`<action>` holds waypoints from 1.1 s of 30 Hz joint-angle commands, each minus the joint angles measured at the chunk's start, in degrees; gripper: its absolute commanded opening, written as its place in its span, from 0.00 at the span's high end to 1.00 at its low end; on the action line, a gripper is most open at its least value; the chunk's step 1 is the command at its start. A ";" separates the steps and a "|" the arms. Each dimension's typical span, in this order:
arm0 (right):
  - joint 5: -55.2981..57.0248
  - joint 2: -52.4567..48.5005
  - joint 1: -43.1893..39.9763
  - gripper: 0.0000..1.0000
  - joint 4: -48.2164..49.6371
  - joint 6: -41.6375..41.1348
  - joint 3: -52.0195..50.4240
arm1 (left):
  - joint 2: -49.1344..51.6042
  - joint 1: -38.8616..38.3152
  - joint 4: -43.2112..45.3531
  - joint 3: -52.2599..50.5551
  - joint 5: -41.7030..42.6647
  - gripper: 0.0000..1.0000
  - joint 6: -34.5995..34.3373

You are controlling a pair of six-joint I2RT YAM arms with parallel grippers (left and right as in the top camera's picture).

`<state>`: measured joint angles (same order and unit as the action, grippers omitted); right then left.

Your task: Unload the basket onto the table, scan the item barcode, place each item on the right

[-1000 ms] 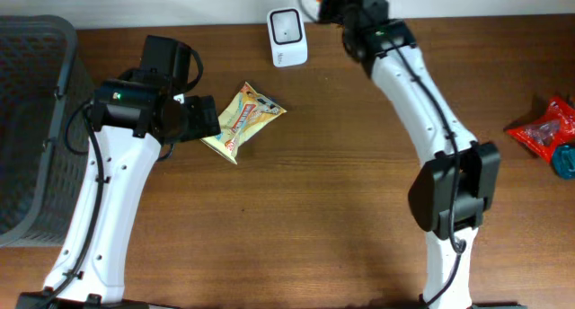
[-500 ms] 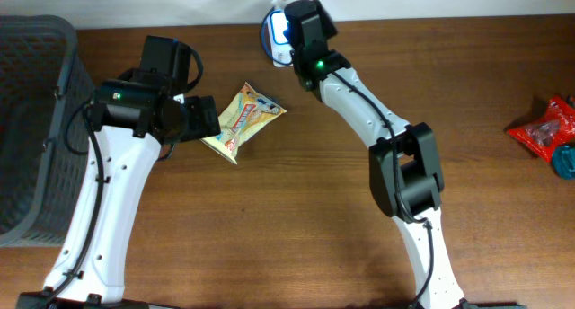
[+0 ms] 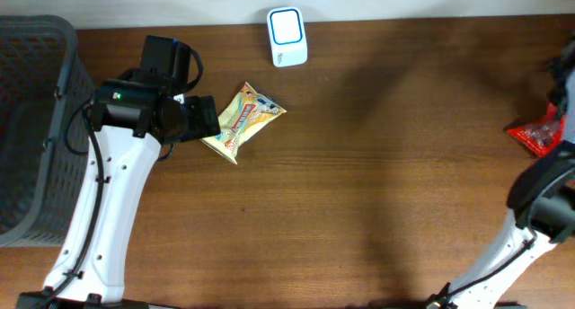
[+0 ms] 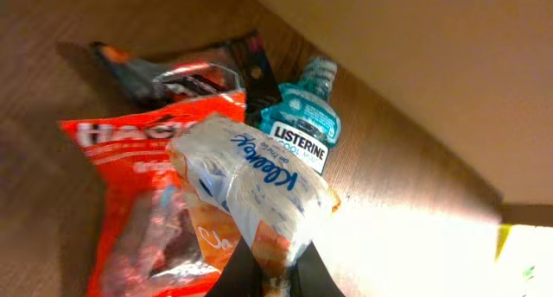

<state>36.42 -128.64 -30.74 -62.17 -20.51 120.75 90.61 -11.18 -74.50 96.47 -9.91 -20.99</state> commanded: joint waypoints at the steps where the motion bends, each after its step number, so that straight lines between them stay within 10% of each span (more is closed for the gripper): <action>1: -3.91 0.83 -3.10 0.78 -0.20 -1.44 -1.01 | -0.31 0.09 -0.09 0.17 -0.44 0.01 0.07; 5: -12.79 0.79 -3.41 0.17 2.36 -1.40 -1.57 | -0.31 0.09 -0.07 0.17 -0.44 0.01 0.04; 7: -26.49 0.79 -3.41 0.03 1.84 0.13 -1.57 | -0.31 0.09 -0.09 0.17 -0.44 0.01 0.04; 11: -76.61 0.76 1.68 0.04 -2.45 13.33 -1.62 | -0.31 0.09 -0.09 0.17 -0.44 0.01 0.04; 21: -54.10 0.66 38.36 0.01 -0.57 17.29 -2.25 | -0.31 0.09 -0.09 0.17 -0.44 0.01 0.07; 30: -54.12 0.66 41.94 0.01 -0.59 17.29 -2.25 | -0.31 0.09 6.32 0.17 15.08 0.01 -0.83; 31: -54.12 0.66 41.94 0.01 -0.59 17.29 -2.25 | -0.31 0.09 7.85 0.17 15.69 0.24 -0.81; 32: -54.12 0.66 41.94 0.01 -0.59 17.29 -2.25 | 0.44 0.09 8.50 0.13 15.52 0.74 -0.81; 33: -54.12 0.66 41.94 0.01 -0.59 17.29 -2.25 | 2.34 0.09 8.70 0.13 15.52 0.83 -0.83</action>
<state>-18.39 -128.64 11.20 -62.72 -3.81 118.91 90.61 -11.18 -66.32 96.42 3.40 -21.85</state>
